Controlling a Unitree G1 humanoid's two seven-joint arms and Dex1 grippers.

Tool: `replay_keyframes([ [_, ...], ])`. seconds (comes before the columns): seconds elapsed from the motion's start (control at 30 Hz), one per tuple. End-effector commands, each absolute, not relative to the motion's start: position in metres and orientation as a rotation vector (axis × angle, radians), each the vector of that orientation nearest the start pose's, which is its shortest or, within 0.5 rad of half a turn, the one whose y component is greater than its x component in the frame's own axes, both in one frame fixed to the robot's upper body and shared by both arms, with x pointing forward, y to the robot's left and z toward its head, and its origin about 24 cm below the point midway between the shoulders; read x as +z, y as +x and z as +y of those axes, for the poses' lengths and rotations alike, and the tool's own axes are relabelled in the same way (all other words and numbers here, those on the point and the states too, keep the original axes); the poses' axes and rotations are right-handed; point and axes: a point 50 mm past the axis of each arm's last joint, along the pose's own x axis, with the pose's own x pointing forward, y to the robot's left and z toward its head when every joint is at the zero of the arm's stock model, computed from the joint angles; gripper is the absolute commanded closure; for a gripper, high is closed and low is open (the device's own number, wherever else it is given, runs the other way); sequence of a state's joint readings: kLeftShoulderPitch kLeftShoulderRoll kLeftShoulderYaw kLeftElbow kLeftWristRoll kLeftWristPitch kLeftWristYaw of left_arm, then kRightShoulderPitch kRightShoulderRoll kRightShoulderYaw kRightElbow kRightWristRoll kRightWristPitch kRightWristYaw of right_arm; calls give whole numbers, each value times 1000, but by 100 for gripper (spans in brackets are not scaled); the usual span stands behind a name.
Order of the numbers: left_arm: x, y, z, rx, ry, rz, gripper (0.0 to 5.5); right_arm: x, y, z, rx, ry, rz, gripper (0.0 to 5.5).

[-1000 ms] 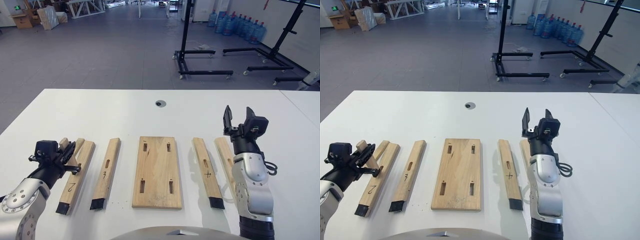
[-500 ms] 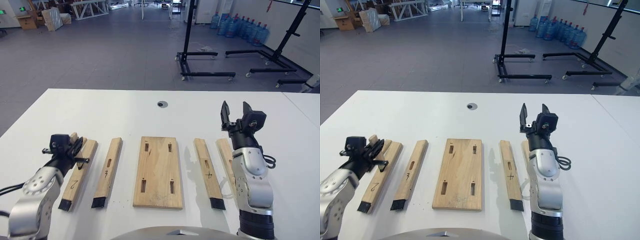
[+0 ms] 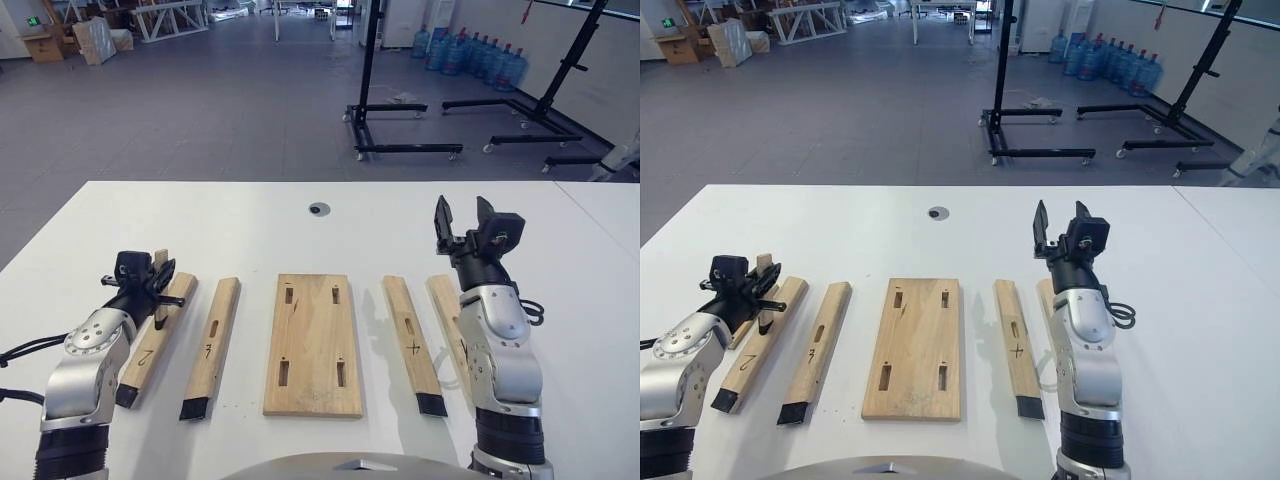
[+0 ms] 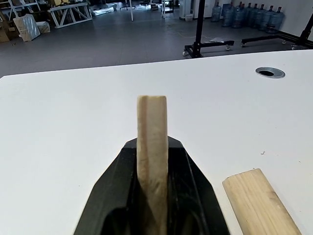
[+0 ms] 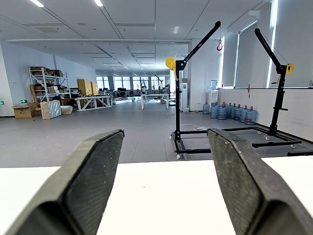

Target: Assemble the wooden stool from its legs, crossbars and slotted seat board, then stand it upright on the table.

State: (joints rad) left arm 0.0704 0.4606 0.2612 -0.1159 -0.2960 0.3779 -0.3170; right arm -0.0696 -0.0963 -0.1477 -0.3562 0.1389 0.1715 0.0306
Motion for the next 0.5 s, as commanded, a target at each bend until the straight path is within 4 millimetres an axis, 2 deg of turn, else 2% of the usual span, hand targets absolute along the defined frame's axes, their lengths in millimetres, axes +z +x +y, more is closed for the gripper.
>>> replay_keyframes([
  [0.03,13,194,279,-45,5,363,511,132,258,-186,-29,14,-275,236],
  [0.13,14,189,289,-14,1,292,511,132,258,-187,-25,8,-277,236],
  [0.23,18,192,293,-10,-6,241,511,132,258,-189,-31,3,-280,236],
  [0.5,23,217,276,-80,-18,154,511,136,265,-185,-11,-14,-299,236],
])
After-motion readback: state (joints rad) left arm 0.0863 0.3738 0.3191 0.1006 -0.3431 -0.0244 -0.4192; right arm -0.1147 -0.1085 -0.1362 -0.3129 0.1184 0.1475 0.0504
